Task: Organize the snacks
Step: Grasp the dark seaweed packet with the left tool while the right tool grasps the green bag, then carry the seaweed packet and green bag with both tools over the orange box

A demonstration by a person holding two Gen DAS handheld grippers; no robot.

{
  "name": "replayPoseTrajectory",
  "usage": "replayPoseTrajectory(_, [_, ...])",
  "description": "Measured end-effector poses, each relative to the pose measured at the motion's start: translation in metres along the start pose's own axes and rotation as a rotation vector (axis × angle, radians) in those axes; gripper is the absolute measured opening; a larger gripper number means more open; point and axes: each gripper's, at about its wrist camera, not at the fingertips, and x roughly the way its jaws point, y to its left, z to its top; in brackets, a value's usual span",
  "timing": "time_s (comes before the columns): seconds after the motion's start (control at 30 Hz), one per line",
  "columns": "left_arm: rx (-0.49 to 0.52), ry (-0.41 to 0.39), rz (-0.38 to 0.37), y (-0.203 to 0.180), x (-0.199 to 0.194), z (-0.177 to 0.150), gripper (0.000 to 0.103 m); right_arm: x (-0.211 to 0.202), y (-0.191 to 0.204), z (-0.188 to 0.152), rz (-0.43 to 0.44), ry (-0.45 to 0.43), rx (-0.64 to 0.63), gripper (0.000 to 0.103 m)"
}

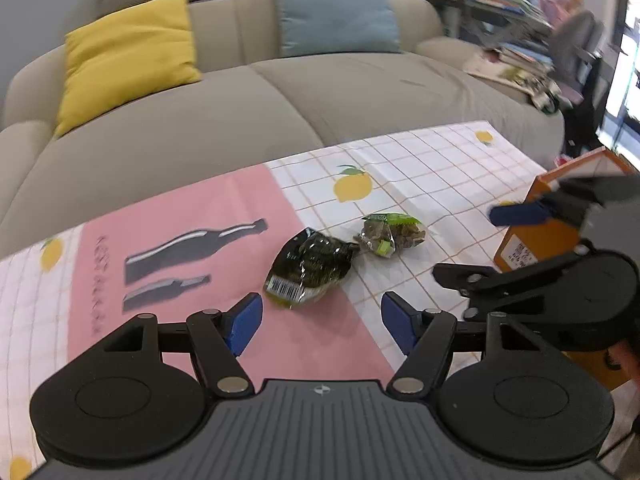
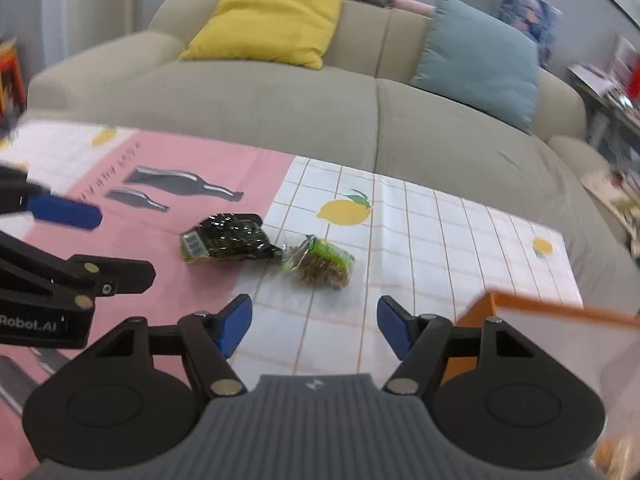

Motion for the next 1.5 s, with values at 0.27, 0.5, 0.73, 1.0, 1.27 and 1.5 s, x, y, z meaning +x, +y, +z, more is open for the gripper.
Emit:
replayPoseTrajectory(0.27, [0.222,0.056,-0.025,-0.003,0.048,0.014,0.080,0.050,0.008,0.021,0.040,0.074,-0.331,0.072])
replayPoseTrajectory(0.5, [0.414,0.076,-0.011,-0.013,0.077,0.020,0.071,0.075,0.010,0.032,0.098,0.130,-0.499,0.072])
replayPoseTrajectory(0.73, [0.393,0.086,-0.015,-0.006,0.091,0.019,0.070,0.085,0.022,0.032,0.137,0.117,-0.598,0.072])
replayPoseTrajectory(1.0, [0.330,0.074,-0.050,-0.004,0.091,0.012,0.013,0.089,0.022,0.028,0.109,0.115,-0.590,0.043])
replayPoseTrajectory(1.27, [0.220,0.073,-0.065,-0.007,0.064,-0.001,0.001,0.070,0.023,0.019,0.131,0.126,-0.523,0.035])
replayPoseTrajectory(1.5, [0.191,0.096,-0.036,-0.027,0.021,-0.042,0.001,0.027,0.043,-0.021,0.114,0.112,-0.501,0.033])
